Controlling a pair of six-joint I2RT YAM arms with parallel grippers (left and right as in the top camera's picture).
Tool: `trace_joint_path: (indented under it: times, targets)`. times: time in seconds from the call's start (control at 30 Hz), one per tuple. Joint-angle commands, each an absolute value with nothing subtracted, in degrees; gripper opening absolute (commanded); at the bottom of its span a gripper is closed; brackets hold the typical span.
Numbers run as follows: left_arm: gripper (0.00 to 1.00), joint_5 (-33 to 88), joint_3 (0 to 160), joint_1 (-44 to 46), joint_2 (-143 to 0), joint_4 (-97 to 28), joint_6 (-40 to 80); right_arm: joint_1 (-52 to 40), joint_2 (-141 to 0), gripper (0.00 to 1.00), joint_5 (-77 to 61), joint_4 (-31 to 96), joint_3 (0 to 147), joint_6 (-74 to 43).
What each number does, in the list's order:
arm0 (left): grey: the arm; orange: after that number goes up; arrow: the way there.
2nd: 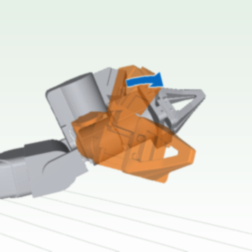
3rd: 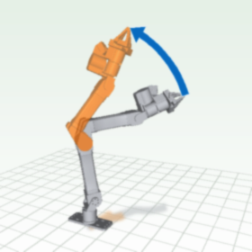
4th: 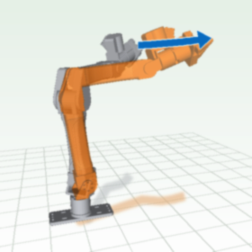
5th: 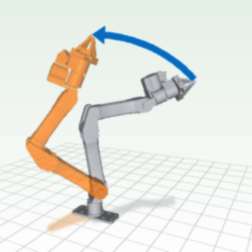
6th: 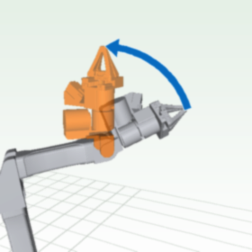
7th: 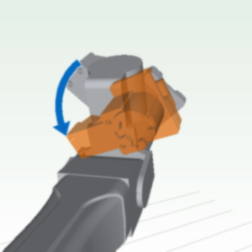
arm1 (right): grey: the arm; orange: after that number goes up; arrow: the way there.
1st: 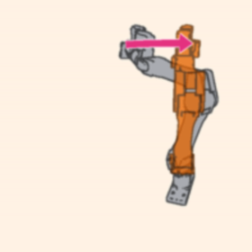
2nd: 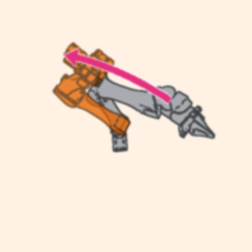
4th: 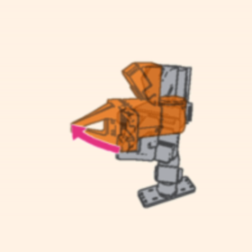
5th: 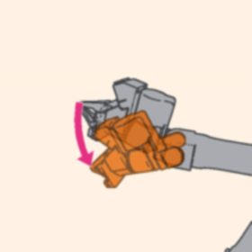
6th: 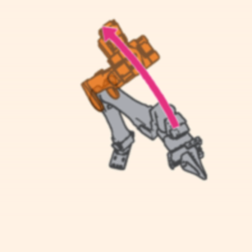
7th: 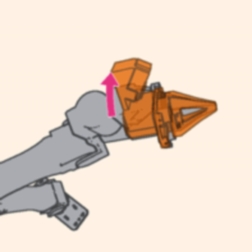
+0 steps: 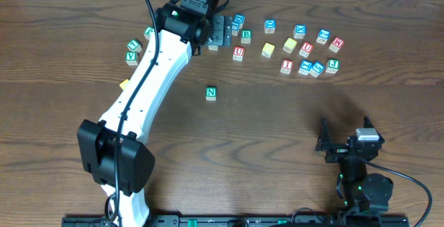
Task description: Spell out NEURIPS
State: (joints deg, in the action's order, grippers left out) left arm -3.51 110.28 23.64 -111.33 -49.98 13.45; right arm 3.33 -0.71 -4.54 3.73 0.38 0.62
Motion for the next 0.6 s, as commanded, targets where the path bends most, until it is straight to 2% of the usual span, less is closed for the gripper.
trace_joint_path:
  times: [0.0,0.57]
  targets:
    - [0.90,-3.46,110.59,23.59,-111.70,-49.12,12.99,3.66,-0.38,0.99,-4.84,3.92,0.32,0.08]
    - [0.90,-3.36,110.59,23.59,-114.80,-48.73,13.85,3.66,-0.38,0.99,-4.84,3.92,0.32,0.08]
